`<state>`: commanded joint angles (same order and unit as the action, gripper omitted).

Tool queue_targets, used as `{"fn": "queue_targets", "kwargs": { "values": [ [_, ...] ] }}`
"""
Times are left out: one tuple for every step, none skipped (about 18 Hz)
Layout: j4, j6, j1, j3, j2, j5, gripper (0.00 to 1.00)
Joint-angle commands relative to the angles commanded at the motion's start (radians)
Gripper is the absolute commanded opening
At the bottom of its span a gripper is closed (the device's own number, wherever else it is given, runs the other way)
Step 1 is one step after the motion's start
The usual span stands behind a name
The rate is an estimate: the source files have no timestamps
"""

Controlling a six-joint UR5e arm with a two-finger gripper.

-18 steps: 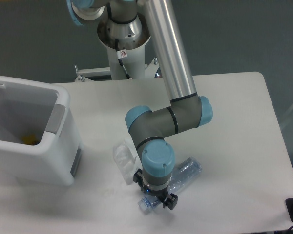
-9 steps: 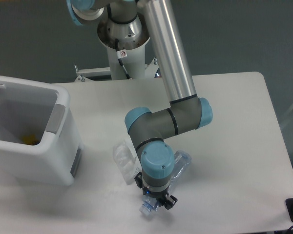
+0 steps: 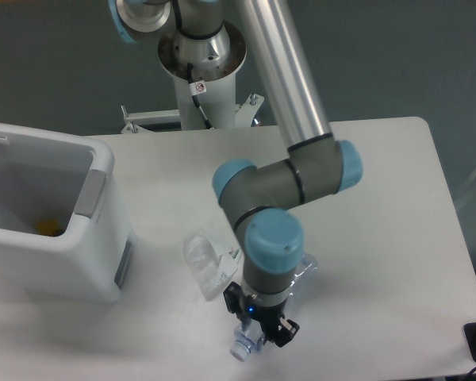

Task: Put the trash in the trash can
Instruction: 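Lift the bottle and carry it over the white trash bin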

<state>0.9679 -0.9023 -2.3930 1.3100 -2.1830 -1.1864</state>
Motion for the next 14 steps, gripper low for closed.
{"fn": "queue_targets", "kwargs": {
  "values": [
    [0.000,0.043,-0.008,0.000,0.015,0.061,0.39],
    [-0.002,0.086,-0.014,-0.002,0.029,0.121,0.39],
    [-0.002,0.130,-0.015,-0.002,0.044,0.193,0.39],
    [-0.003,0.172,-0.017,-0.002,0.058,0.280,0.39],
    [-0.005,0.207,-0.020,-0.002,0.069,0.377,0.39],
    [-0.009,0.233,-0.023,-0.002,0.078,0.465,0.39],
    [-0.011,0.240,-0.031,-0.002,0.089,0.520,0.39],
    [-0.012,0.237,-0.035,-0.002,0.104,0.550,0.39],
    [-0.012,0.235,-0.035,-0.002,0.120,0.559,0.39],
    [-0.014,0.235,-0.032,-0.005,0.135,0.571,0.39],
    [-0.014,0.237,-0.031,-0.009,0.149,0.606,0.39],
    [-0.014,0.238,-0.031,-0.009,0.160,0.655,0.39],
    [-0.014,0.237,-0.031,-0.009,0.173,0.718,0.39],
    [-0.015,0.234,-0.031,-0.011,0.190,0.758,0.39]
  ]
}}
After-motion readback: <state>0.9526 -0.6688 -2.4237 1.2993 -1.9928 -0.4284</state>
